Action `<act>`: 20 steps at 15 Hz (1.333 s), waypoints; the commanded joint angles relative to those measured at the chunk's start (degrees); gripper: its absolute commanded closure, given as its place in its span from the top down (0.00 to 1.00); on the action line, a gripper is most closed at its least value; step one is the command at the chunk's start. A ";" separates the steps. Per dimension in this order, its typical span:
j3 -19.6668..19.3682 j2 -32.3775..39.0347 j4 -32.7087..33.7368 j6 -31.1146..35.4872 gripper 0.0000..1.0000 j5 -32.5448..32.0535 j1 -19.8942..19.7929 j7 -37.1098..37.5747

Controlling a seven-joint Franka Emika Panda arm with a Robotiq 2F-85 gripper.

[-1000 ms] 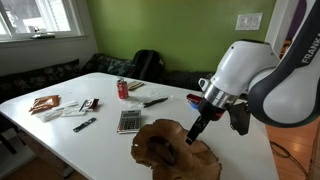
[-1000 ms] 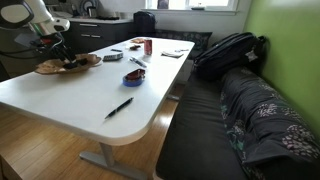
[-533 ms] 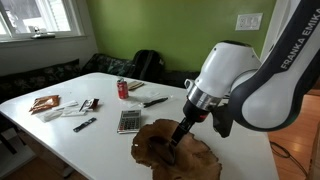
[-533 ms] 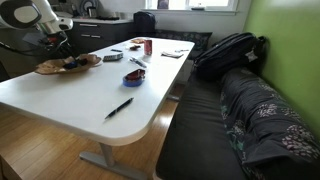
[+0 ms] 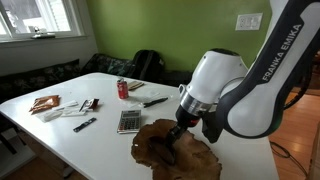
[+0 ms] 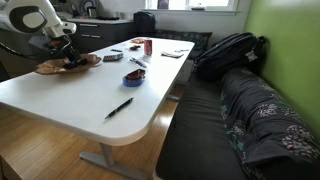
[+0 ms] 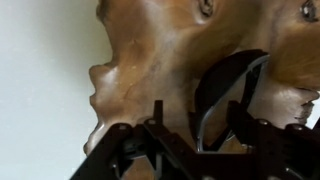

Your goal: Remove the sunglasses from the wooden bowl and put the on the top right corner table surface

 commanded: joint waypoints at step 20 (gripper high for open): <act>-31.34 -14.31 -12.98 4.86 0.03 9.46 16.55 -6.38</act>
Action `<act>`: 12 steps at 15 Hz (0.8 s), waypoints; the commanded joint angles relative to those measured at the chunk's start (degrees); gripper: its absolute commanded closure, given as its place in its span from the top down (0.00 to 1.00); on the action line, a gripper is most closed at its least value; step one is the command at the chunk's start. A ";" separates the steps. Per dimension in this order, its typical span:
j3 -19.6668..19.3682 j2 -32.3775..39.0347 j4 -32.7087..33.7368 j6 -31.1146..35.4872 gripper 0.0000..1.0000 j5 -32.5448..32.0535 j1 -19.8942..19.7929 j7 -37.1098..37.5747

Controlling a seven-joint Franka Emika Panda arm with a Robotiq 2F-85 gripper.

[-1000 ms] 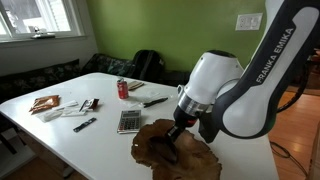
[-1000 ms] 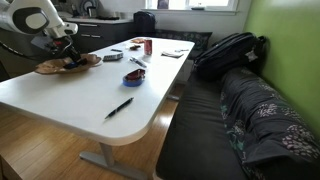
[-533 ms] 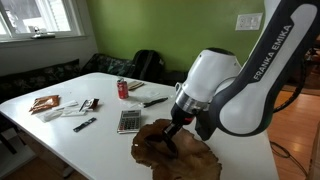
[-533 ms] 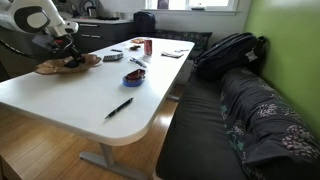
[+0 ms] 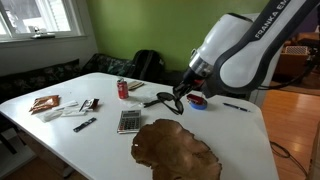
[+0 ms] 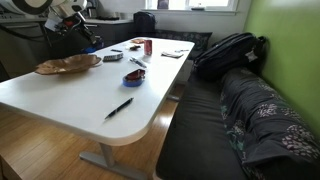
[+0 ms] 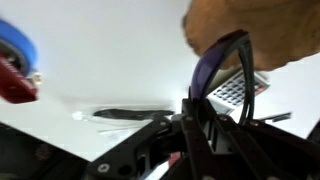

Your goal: Remove the sunglasses from the wooden bowl and put the on the top right corner table surface

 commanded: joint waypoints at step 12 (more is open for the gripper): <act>-46.94 3.60 -19.78 -3.14 0.12 34.53 37.37 -16.39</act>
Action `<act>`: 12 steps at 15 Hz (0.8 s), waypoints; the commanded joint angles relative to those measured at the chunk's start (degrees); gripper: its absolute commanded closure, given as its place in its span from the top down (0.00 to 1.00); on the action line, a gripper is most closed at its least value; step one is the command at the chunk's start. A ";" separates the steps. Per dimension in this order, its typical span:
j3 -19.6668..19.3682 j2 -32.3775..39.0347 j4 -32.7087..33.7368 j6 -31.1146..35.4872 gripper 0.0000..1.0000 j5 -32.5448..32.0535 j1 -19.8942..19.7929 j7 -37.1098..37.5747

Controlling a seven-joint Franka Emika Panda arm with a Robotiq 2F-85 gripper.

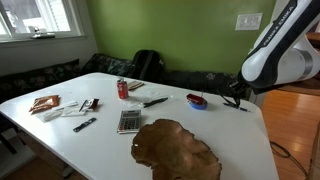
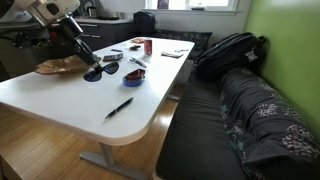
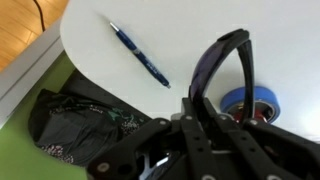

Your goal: Remove the sunglasses from the wooden bowl and put the on the top right corner table surface

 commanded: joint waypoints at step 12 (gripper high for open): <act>0.89 3.07 0.35 -5.44 0.03 2.54 -2.72 -1.44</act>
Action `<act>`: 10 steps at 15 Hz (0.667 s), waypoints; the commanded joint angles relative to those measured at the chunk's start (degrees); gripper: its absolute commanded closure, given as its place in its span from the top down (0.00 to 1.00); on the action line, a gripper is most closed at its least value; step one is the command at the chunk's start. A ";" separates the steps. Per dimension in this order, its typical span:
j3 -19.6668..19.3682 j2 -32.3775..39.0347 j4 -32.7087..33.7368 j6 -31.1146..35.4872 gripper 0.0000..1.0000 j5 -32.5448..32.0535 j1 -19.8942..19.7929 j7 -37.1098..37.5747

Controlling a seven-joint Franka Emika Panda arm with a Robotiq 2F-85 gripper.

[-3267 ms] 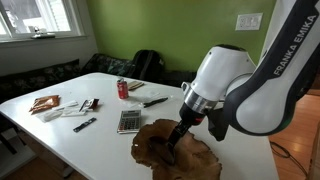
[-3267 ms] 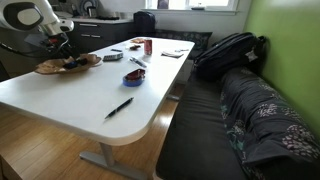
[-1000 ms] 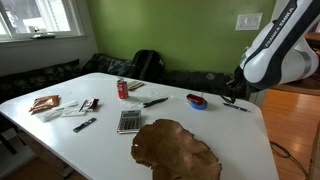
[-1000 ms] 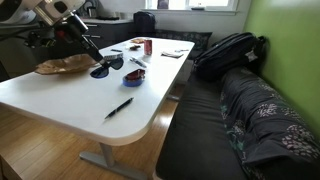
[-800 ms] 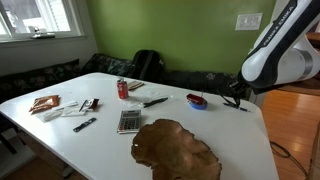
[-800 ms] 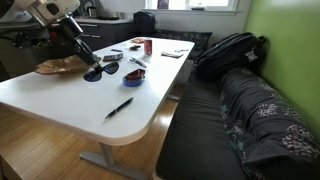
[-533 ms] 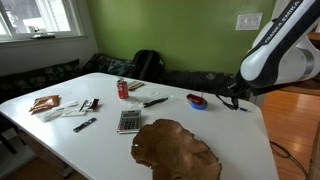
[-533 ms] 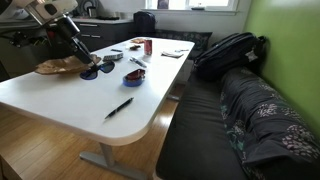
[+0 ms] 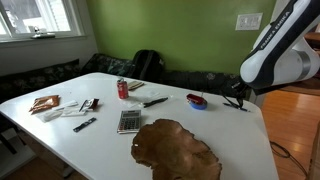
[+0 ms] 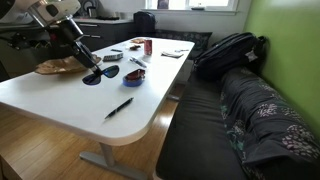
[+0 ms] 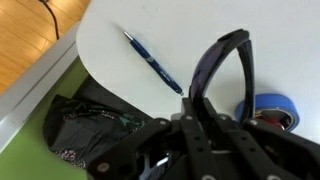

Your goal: Remove the sunglasses from the wooden bowl and put the on the top right corner table surface

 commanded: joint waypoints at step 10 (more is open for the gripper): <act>8.68 -2.83 0.10 -5.64 0.03 1.56 -16.46 -13.34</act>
